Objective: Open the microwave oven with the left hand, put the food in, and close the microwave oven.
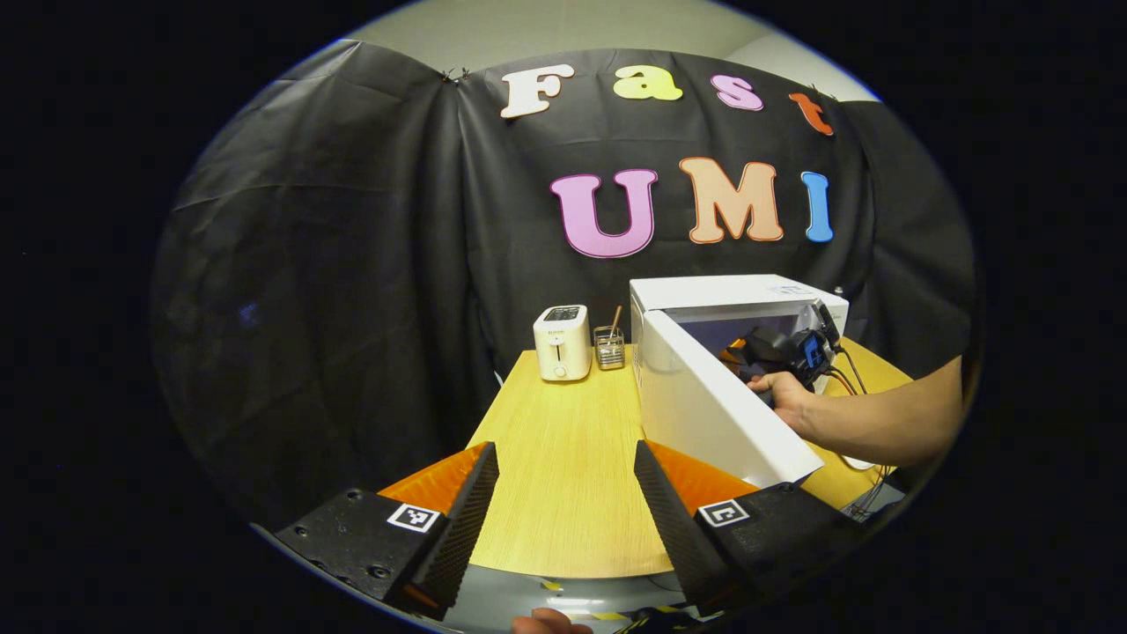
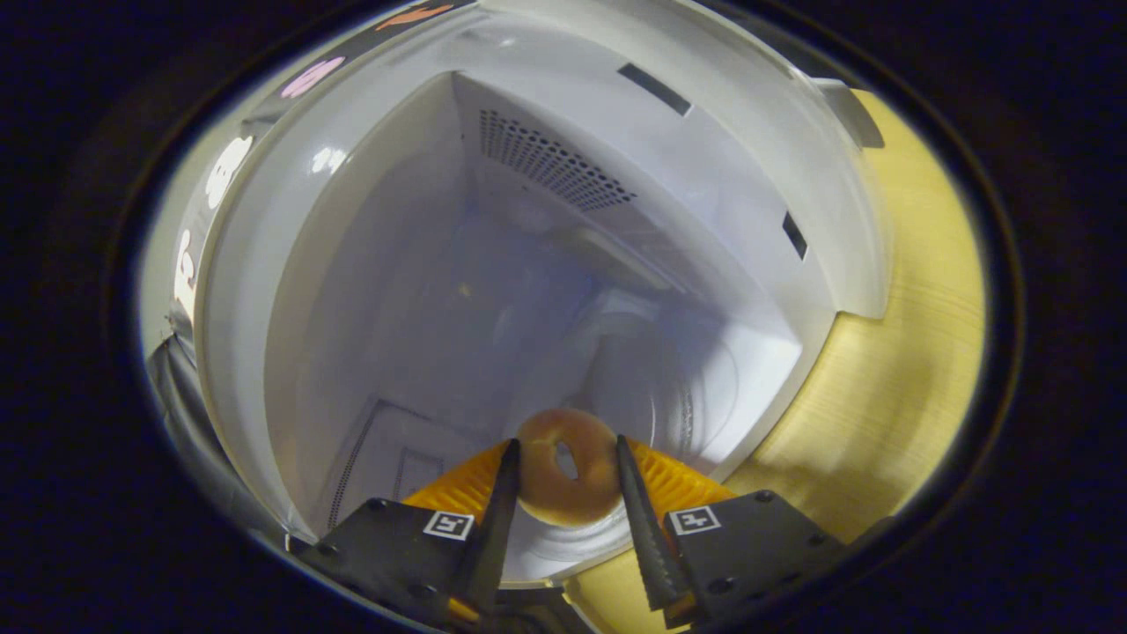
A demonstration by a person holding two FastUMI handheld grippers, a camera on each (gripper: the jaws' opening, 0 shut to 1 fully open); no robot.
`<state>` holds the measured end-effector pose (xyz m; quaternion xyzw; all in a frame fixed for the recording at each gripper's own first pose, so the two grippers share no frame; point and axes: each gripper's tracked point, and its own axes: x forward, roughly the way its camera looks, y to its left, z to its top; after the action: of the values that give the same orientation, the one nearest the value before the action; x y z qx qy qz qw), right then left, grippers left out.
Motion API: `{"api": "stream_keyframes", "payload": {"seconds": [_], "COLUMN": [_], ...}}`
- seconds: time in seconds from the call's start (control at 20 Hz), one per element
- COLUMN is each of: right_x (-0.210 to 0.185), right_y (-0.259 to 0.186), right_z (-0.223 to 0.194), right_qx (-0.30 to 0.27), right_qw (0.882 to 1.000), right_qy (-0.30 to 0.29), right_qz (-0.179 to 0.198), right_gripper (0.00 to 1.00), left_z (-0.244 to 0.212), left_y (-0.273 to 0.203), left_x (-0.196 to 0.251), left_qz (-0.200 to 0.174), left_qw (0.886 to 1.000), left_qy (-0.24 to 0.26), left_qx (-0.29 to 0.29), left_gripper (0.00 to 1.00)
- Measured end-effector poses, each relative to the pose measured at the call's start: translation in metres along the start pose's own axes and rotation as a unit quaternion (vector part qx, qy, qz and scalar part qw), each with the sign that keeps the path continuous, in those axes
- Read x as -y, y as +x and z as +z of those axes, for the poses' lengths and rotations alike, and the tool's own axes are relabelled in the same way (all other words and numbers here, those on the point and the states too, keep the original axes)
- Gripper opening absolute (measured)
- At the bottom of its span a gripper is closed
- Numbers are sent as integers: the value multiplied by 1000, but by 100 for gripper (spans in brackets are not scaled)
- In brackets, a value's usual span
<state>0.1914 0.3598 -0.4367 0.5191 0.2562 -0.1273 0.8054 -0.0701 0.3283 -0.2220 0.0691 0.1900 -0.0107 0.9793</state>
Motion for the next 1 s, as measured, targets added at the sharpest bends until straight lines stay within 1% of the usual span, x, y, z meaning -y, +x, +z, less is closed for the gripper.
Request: {"api": "stream_keyframes", "payload": {"seconds": [0.05,0.1,0.15,0.25,0.3,0.35,0.4,0.45,0.5,0.55,0.6,0.8,0.9,0.95,1.0], "right_x": [-1,-2,-3,-2,-3,-4,-4,-3,-3,-3,-4,-6,-8,-11,-15], "right_y": [-1,-2,-4,-4,-5,-5,-5,-6,-8,-10,-13,-32,-47,-58,-69], "right_z": [0,0,2,3,3,2,1,0,1,2,2,6,8,11,14], "right_qx": [-2,-4,-3,-1,-3,-4,-9,-10,-9,-7,-8,-13,-17,-17,-16], "right_qw": [1000,1000,1000,1000,1000,1000,1000,1000,1000,1000,1000,999,997,996,993], "right_qy": [4,6,9,8,10,9,9,7,2,-3,-8,-37,-66,-86,-105], "right_qz": [1,-1,1,-3,0,0,2,1,1,2,4,15,27,37,50], "right_gripper": [63,64,67,67,78,72,77,86,79,82,88,88,88,82,82], "left_z": [0,0,1,1,-1,-2,-3,-2,-2,-2,-2,-3,-1,0,1], "left_y": [1,1,0,-1,-1,-2,-2,-4,-5,-6,-6,-10,-9,-9,-10], "left_x": [0,0,1,0,1,1,1,0,0,0,0,3,5,6,6], "left_qz": [0,0,0,0,0,0,1,2,2,3,3,2,3,2,3], "left_qw": [1000,1000,1000,1000,1000,1000,1000,1000,1000,1000,1000,1000,1000,1000,1000], "left_qy": [2,2,2,2,1,2,2,2,2,2,2,-3,-2,-3,-3], "left_qx": [1,1,2,3,3,1,0,0,1,1,2,3,6,9,10], "left_gripper": [91,91,91,91,91,91,91,91,91,91,91,91,91,91,91]}}
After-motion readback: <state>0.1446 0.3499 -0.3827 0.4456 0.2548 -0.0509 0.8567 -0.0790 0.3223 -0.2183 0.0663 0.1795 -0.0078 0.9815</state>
